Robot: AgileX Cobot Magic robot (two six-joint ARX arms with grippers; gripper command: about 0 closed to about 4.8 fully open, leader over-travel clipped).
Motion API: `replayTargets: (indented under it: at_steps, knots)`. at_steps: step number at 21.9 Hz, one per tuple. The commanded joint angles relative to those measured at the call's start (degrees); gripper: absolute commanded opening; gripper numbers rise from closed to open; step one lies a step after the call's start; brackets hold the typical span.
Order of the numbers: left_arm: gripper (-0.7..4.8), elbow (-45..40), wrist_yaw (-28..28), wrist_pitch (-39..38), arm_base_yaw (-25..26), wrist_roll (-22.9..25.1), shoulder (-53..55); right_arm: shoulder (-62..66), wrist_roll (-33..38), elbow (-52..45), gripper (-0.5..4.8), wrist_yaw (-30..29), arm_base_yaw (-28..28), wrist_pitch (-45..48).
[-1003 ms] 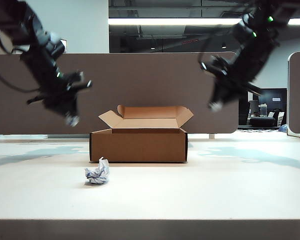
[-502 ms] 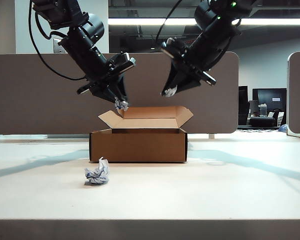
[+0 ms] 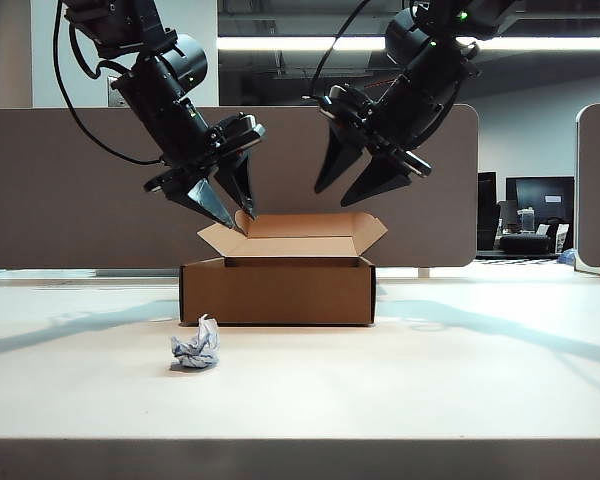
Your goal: Pick up all the paper balls on the table and put them in the paper box.
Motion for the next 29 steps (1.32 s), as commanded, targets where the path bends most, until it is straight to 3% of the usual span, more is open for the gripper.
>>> replayTargets:
  at_steps: [1,3,6,13,18,20,21,23,29]
  knots:
    - [1.82,0.24,2.23,-8.37,0.04,4.74,-2.82,-1.79,-2.12,0.33,2.93,-3.8,-0.22,-4.48]
    - [1.82,0.22,2.08,-12.57,0.02,6.99,-4.55,-2.91,-2.54,0.33,2.9,-3.65,-0.22,-6.38]
    - [1.81,0.02,1.64,-17.51,-0.04,7.48,-8.92,-7.04,-4.04,0.33,2.36,-0.92,-0.22,-9.81]
    - [1.78,-0.81,-4.87,-24.35,-1.88,6.12,-19.87,-16.9,-5.55,0.33,2.3,7.34,-1.49,-19.28]
    - [1.78,-11.82,-12.68,-25.11,-8.17,5.73,-28.81,-20.65,-7.8,0.33,2.29,13.09,-2.27,-29.07]
    - [1.77,-17.73,-16.76,-22.53,-10.75,5.77,-32.3,-21.53,-7.93,0.22,2.09,14.84,-2.32,-30.93]
    - [1.74,-23.63,-18.78,-16.94,-12.72,5.77,-34.99,-22.32,-7.96,-0.07,1.84,16.7,-2.91,-31.58]
    - [1.75,-32.24,-16.94,-7.06,-13.68,5.31,-36.92,-23.08,-7.87,-0.46,1.76,16.94,-4.04,-31.63]
    - [1.76,-41.24,-12.74,0.15,-13.66,3.61,-33.83,-23.82,-6.54,-0.46,1.8,17.46,-5.25,-32.41]
